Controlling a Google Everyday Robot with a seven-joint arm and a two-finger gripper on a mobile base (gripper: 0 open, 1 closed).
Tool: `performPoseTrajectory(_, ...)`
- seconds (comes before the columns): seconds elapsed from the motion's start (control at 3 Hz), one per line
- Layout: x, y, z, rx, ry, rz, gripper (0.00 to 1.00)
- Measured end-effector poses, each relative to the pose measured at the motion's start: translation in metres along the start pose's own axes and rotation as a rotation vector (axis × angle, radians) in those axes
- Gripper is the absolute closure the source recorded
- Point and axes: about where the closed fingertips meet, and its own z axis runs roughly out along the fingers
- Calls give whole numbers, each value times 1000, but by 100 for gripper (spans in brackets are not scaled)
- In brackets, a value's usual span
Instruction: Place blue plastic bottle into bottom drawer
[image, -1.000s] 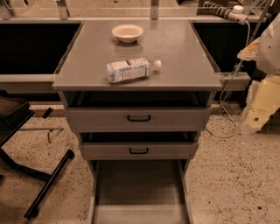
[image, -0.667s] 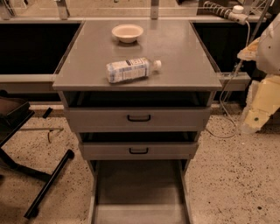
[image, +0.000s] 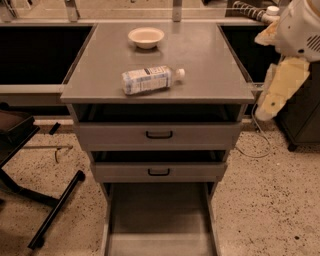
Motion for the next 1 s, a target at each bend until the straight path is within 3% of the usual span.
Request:
performPoseTrajectory(0.33,-21,-40,9,16,-74,-23,0)
performPoseTrajectory(0.67,-21,-40,9,16,-74,-23,0)
performPoseTrajectory(1.0,-29,-56,33,-2,-101,-54,0)
